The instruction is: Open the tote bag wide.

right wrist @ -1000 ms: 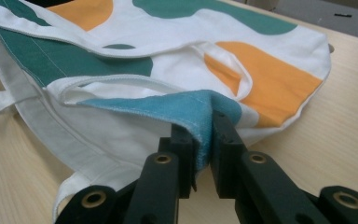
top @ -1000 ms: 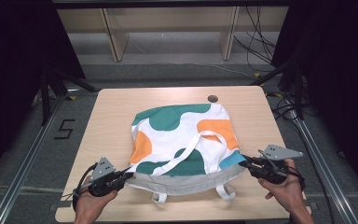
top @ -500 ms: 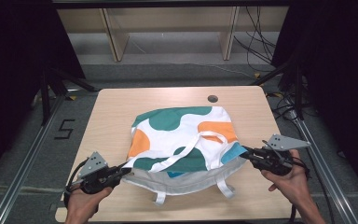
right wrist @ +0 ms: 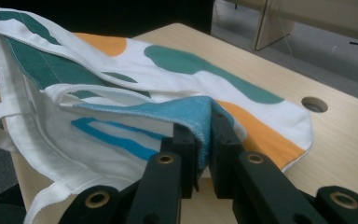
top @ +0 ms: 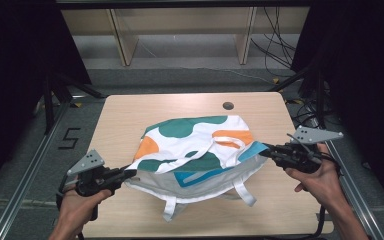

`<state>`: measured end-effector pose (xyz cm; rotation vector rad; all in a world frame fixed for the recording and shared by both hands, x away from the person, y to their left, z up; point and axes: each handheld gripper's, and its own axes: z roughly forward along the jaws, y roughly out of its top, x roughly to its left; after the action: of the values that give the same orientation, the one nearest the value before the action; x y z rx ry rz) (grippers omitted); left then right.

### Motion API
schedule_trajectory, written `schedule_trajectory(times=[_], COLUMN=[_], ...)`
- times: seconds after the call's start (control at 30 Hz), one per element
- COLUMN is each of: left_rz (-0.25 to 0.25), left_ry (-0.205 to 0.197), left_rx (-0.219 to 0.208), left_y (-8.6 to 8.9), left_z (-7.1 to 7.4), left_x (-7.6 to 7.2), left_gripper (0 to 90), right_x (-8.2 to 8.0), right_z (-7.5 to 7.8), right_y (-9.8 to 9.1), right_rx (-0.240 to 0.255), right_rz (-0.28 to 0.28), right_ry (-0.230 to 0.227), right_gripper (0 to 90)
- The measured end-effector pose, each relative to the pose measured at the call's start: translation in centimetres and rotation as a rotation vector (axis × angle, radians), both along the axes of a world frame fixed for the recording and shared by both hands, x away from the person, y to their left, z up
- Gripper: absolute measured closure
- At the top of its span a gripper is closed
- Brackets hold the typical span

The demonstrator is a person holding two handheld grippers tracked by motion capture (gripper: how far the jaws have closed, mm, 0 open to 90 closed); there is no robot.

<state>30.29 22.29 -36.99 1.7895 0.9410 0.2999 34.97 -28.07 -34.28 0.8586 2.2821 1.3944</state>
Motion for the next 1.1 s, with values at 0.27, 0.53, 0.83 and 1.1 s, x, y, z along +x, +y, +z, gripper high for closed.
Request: schedule_trajectory(times=[0.27, 0.53, 0.83, 1.1], left_rz=[-0.016, -0.04, -0.01, 0.023], left_ry=[-0.092, -0.152, -0.096, -0.033], left_rx=[-0.064, -0.114, -0.135, -0.065], left_y=[0.3, 0.3, 0.5, 0.2], left_z=[5.6, 10.3, 9.6, 8.1], left_x=[0.9, 1.2, 4.9, 8.7], left_gripper=[86.1, 86.4, 86.3, 86.4], right_x=[1.1, 2.0, 4.7, 8.6], right_z=[5.0, 9.4, 9.9, 8.1], right_y=[-0.7, -1.8, -1.8, -1.2], right_rx=[0.039, 0.066, 0.057, 0.033], right_rz=[0.0, -0.009, -0.036, -0.086], right_ry=[-0.033, -0.091, -0.042, 0.002], right_gripper=[84.3, 84.9, 85.0, 85.1])
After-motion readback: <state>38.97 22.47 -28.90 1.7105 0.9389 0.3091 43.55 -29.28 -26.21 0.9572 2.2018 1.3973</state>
